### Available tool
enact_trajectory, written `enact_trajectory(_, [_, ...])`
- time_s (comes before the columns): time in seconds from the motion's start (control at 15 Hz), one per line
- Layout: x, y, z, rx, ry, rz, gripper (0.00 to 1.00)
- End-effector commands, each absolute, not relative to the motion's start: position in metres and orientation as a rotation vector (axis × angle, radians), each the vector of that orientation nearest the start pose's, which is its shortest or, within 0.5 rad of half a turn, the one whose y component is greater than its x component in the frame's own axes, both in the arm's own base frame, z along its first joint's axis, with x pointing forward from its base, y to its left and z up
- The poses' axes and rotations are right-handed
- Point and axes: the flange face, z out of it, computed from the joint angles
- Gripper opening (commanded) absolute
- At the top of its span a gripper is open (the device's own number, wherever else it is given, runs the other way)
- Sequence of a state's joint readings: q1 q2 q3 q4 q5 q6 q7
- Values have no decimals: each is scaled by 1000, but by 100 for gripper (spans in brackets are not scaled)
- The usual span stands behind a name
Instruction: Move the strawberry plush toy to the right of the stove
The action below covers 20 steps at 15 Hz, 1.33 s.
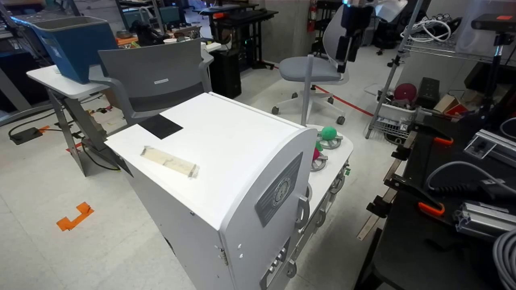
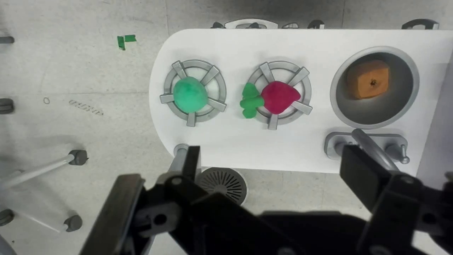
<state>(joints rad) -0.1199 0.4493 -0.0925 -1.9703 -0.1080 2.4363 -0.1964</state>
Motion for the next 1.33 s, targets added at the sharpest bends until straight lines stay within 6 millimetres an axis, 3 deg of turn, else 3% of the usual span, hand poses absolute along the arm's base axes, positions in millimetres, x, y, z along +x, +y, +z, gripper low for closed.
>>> enact_trajectory(0.0, [632,-128,204,-3207,-60,5,100])
enact_trajectory(0.33, [647,-124,128,-3198,-10,79,100])
enact_trajectory(1.27, [671,-104,-36,-3175,13,228,100])
